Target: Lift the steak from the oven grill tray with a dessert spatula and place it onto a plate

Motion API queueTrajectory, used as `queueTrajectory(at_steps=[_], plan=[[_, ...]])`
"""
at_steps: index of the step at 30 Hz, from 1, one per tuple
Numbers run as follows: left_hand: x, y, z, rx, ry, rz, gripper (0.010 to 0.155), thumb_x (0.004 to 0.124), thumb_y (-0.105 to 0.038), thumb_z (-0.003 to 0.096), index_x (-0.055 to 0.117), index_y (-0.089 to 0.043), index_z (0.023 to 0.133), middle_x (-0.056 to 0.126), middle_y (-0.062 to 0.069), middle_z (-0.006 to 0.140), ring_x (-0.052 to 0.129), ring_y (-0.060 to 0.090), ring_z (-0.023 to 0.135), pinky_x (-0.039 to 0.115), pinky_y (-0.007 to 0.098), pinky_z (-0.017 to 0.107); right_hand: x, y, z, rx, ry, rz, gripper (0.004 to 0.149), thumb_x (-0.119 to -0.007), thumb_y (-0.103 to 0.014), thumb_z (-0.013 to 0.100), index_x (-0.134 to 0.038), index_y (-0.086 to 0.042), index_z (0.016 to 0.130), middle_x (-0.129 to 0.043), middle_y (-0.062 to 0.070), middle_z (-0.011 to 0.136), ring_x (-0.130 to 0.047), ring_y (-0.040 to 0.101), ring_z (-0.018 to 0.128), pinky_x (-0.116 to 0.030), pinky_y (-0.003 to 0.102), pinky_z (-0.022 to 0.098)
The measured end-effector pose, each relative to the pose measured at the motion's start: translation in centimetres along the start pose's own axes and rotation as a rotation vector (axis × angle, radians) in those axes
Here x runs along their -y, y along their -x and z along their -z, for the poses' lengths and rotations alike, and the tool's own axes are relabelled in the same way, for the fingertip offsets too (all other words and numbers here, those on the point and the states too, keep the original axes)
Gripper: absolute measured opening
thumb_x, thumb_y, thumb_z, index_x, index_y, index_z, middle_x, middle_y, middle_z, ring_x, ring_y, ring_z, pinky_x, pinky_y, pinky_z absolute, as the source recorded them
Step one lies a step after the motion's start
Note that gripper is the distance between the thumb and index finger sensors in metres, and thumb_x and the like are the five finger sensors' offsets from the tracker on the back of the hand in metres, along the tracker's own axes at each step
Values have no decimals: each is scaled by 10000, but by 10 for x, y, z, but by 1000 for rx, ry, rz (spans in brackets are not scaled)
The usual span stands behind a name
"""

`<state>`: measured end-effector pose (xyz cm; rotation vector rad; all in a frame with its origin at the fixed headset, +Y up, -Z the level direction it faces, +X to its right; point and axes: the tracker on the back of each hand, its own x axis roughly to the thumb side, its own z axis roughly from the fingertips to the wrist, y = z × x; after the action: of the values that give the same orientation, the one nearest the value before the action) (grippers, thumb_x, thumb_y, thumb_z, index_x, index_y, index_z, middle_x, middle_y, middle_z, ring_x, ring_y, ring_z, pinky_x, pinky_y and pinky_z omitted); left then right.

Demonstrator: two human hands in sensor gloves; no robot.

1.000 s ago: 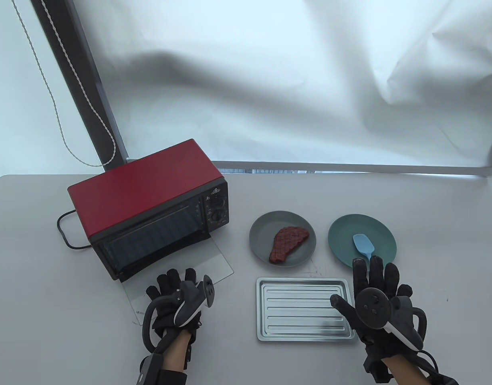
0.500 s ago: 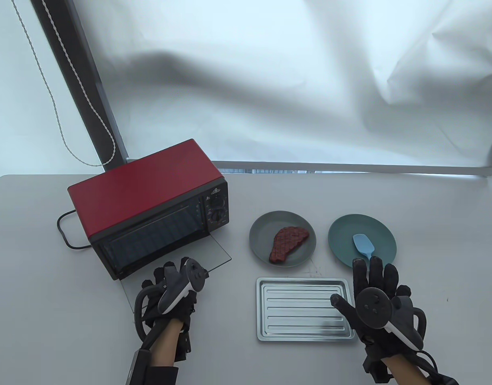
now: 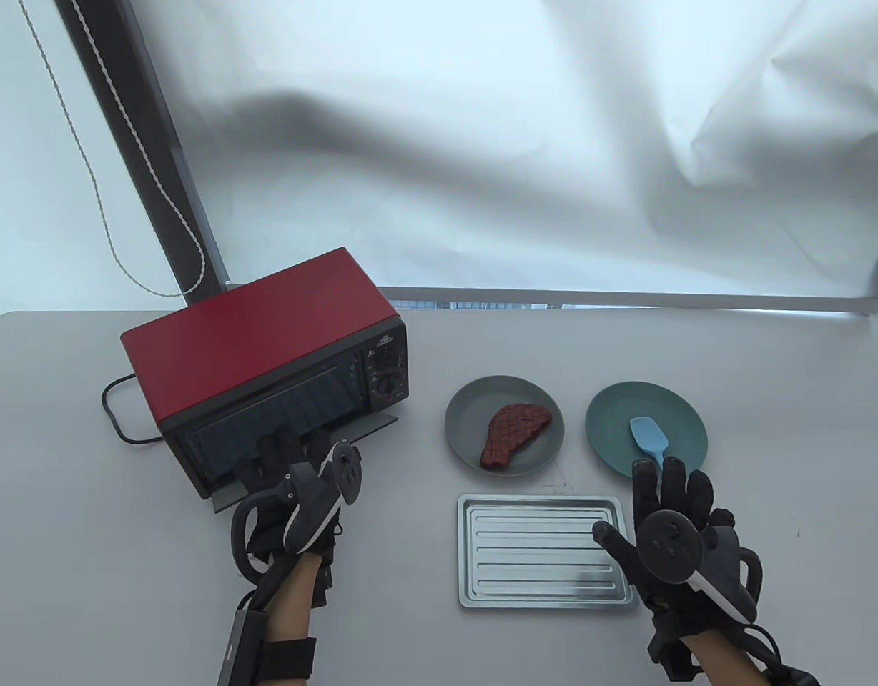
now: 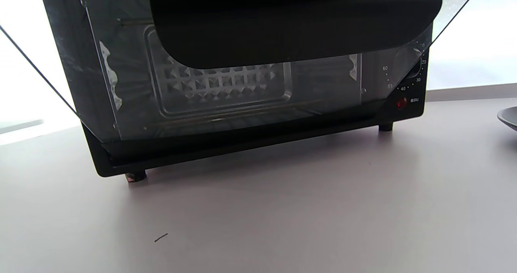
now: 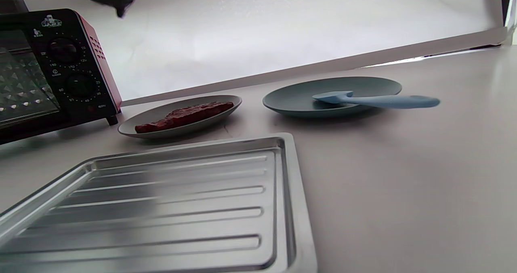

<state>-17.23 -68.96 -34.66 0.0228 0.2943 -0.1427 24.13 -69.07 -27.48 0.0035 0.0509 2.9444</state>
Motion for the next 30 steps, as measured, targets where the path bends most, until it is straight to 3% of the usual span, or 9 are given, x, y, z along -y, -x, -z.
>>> queueTrajectory(at_steps=[6,11,17,30], plan=[[-1,-2,5,-59,-130,55,519,543,-423,626,442,-404,1135,285,104,1255,346,377,1173,354,694,790,0,0,0,-4,-2,2,908,-594,-614,655,36,-167,1132,40,363,1198,-77,679,1060,-220,850,655],[-2,2,12,-150,-141,9,598,495,-450,639,193,-376,1150,199,105,1243,274,372,1168,317,693,797,0,1,1,-1,-10,21,900,-586,-616,657,36,-172,1132,41,359,1201,-73,677,1063,-220,847,659],[-8,6,24,-223,-167,-6,628,498,-483,637,146,-352,1140,197,121,1233,288,383,1152,319,698,786,1,2,2,-5,2,31,895,-580,-618,658,35,-175,1133,36,355,1203,-78,674,1065,-222,847,660],[-27,6,11,-151,-203,-54,719,510,-551,600,148,-293,1165,184,186,1237,268,448,1142,328,733,748,1,2,1,9,6,33,900,-584,-620,656,34,-172,1134,39,361,1201,-74,677,1063,-220,848,657]])
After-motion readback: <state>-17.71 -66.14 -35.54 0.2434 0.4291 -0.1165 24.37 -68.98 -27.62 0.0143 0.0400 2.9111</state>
